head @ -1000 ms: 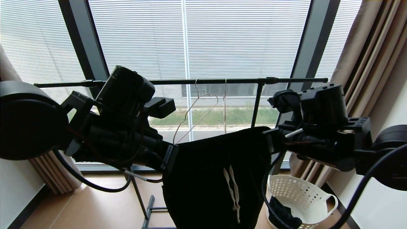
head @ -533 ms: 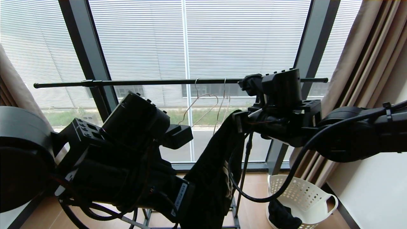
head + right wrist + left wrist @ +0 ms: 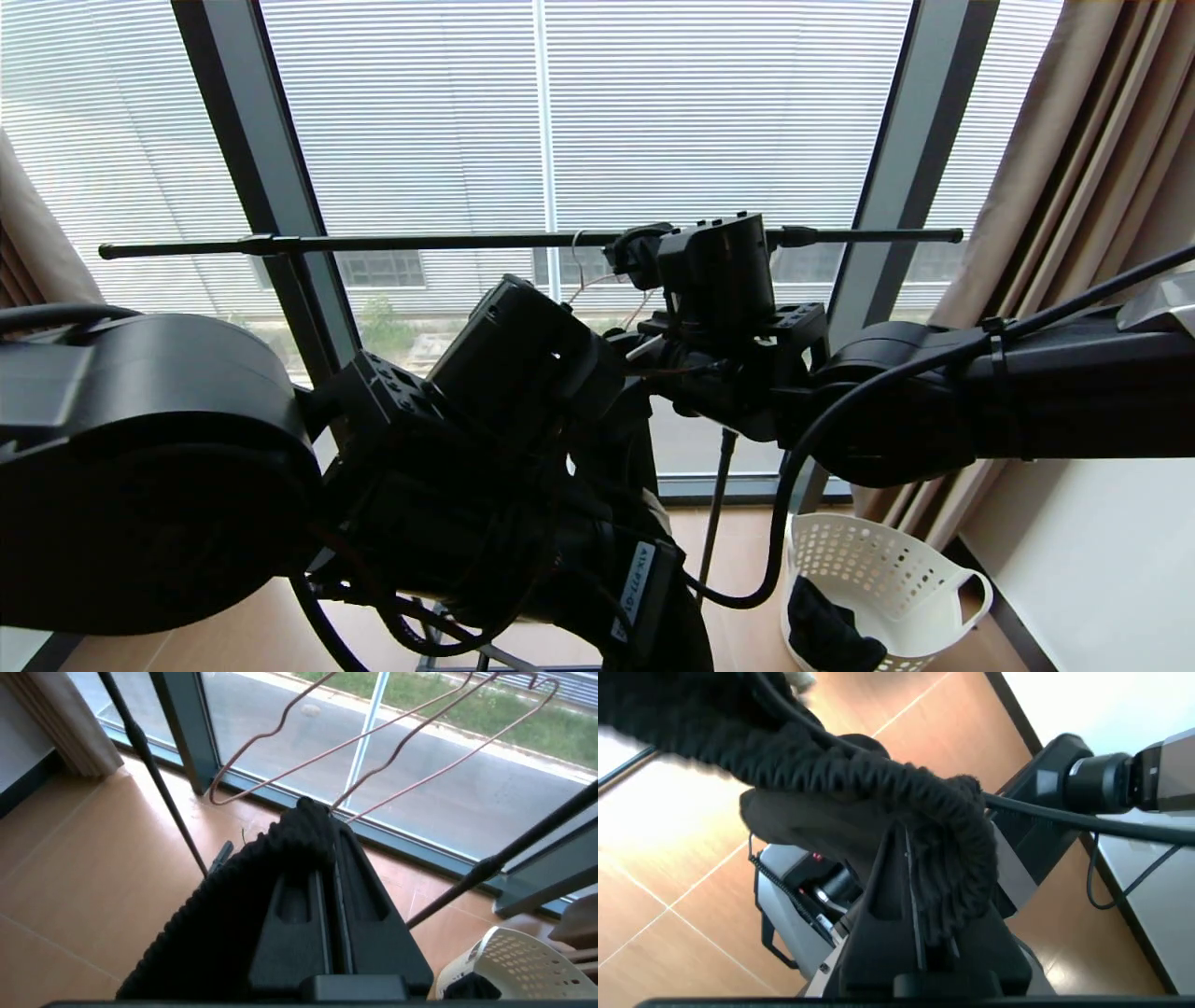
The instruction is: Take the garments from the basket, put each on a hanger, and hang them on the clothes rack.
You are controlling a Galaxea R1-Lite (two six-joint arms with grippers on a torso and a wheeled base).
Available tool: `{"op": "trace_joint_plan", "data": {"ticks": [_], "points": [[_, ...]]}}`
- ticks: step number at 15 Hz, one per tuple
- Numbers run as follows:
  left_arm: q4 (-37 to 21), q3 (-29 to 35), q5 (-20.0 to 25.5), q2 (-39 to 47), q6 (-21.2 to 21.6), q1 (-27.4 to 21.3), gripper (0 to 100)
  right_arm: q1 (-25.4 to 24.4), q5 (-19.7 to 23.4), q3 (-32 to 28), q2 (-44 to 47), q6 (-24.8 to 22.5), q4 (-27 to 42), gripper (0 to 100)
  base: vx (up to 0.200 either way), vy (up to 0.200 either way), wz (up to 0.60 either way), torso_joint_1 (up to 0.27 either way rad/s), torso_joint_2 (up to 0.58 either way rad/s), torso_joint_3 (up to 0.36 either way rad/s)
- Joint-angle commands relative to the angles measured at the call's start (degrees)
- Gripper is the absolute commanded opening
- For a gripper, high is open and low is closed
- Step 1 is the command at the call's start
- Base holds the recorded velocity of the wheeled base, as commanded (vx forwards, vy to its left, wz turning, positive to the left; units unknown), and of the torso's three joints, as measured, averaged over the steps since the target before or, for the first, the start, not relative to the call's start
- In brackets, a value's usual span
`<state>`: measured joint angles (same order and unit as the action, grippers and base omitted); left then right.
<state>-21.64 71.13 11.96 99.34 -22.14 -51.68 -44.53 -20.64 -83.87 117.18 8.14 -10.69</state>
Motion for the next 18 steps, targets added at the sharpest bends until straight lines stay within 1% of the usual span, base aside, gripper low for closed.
{"op": "trace_joint_plan", "data": {"ticks": [1,3,5,7,8,9,10,11,12,13,14,15,16,17,18], "points": [[0.11,0.15,-0.09,0.94,-0.01,-0.18,0,-0.29,-0.02,-0.06,0.25,0.29,-0.12,0,0.000,0.000,0.00,0.000,0.00,0.000],[0.02,-1.00,-0.53,0.68,0.25,0.70,0,0.24,-0.02,0.29,-0.28,1.35,-0.03,0,0.000,0.000,0.00,0.000,0.00,0.000],[0.11,-2.40,-0.62,-0.90,0.34,2.63,0,1.64,0.07,2.22,-2.30,2.14,-0.03,0,0.000,0.000,0.00,0.000,0.00,0.000],[0.11,-4.77,-0.97,-3.10,0.43,5.27,0,4.37,1.04,6.79,-6.43,2.23,-0.21,0,0.000,0.000,0.00,0.000,0.00,0.000],[0.19,-6.01,-2.55,-3.54,0.52,6.68,0,5.51,1.21,9.25,-8.72,2.14,-0.03,0,0.000,0.000,0.00,0.000,0.00,0.000],[0.81,-6.88,-4.49,-3.36,0.52,8.52,0,7.18,1.21,13.30,-11.62,2.05,-0.30,0,0.000,0.000,0.00,0.000,0.00,0.000],[1.60,-7.32,-5.10,-3.36,0.60,9.75,0,7.79,1.21,16.20,-13.55,2.05,-0.38,0,0.000,0.000,0.00,0.000,0.00,0.000],[3.09,-7.32,-5.46,-3.19,0.96,11.69,0,8.67,1.21,20.33,-16.19,2.14,-0.65,0,0.000,0.000,0.00,0.000,0.00,0.000],[3.71,-7.15,-5.46,-3.01,1.22,12.39,0,9.11,1.13,22.35,-17.68,2.14,-0.65,0,0.000,0.000,0.00,0.000,0.00,0.000],[5.20,-6.44,-5.54,-2.22,1.84,13.97,0,9.38,1.13,27.53,-21.46,2.23,-0.82,0,0.000,0.000,0.00,0.000,0.00,0.000],[5.73,-5.83,-5.81,-1.52,2.10,14.67,0,9.29,1.13,31.05,-24.19,2.14,-0.73,0,0.000,0.000,0.00,0.000,0.00,0.000],[5.91,-5.39,-7.30,-0.64,2.89,15.46,0,9.29,1.13,35.36,-27.44,1.70,-0.65,0,0.000,0.000,0.00,0.000,0.00,0.000],[5.91,-4.95,-8.88,-0.20,4.74,16.17,0,8.85,1.13,38.96,-30.69,0.73,-0.21,0,0.000,0.000,0.00,0.000,0.00,0.000],[5.99,-4.77,-8.97,0.06,5.61,16.52,0,8.23,1.13,41.16,-32.45,-0.41,-0.03,0,0.000,0.000,0.00,0.000,0.00,0.000],[6.08,-2.93,-9.15,0.85,5.79,16.52,0,6.21,1.21,44.76,-34.82,-1.46,-0.03,0,0.000,0.000,0.00,0.000,0.00,0.000]]}}
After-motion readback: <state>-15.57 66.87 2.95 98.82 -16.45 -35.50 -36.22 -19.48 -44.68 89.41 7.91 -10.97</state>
